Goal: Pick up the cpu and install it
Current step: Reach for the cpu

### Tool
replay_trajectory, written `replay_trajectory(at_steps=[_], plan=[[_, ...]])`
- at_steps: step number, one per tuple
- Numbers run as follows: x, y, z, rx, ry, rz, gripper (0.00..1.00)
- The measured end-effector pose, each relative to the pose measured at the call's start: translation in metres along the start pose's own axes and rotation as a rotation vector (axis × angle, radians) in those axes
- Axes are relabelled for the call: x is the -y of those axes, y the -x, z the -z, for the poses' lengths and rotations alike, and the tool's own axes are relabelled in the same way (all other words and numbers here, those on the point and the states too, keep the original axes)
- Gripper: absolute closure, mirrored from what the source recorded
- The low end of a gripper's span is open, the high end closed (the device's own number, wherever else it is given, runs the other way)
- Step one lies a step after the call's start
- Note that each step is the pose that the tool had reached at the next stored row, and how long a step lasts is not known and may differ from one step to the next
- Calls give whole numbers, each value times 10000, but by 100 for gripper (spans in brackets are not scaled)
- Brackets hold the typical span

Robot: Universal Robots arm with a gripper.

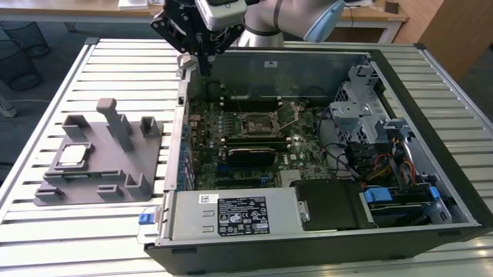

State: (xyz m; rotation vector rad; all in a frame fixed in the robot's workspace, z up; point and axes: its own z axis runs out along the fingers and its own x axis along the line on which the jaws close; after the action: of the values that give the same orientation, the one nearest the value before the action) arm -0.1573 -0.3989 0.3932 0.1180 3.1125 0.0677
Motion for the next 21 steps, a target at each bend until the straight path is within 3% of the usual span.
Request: replay_trajectory(at_steps=[21], plan=[[11, -152, 4, 0, 0, 0, 89]])
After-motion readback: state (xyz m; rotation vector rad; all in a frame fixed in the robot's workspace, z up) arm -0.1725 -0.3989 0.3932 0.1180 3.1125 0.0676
